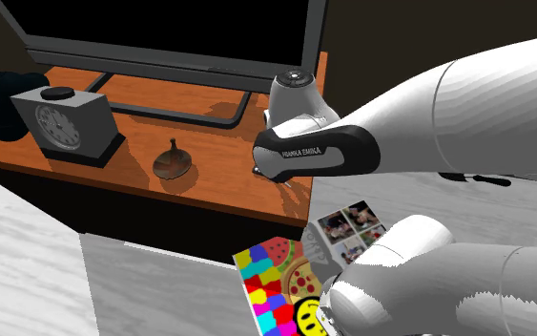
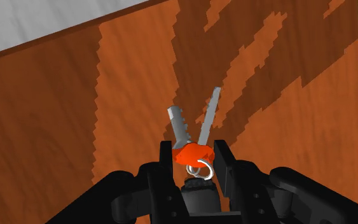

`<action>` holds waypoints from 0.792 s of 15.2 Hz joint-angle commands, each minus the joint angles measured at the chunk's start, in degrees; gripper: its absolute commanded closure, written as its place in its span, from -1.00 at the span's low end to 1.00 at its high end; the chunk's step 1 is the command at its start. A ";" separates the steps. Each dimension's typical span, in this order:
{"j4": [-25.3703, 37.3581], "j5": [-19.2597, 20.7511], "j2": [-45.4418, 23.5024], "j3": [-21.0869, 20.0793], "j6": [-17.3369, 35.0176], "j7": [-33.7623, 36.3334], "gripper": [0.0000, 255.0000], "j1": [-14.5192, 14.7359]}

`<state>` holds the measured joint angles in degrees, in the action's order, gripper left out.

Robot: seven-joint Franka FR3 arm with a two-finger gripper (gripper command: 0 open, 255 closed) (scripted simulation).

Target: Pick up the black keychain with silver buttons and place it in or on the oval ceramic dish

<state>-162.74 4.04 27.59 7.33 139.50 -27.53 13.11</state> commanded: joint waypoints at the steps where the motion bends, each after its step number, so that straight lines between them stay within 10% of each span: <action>1: -0.06 0.06 -0.09 0.05 0.02 0.00 1.00 -0.06; 12: 4.09 -0.11 6.08 -0.59 -10.29 0.16 1.00 -0.18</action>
<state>-159.26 3.94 33.11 6.77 130.43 -27.32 12.96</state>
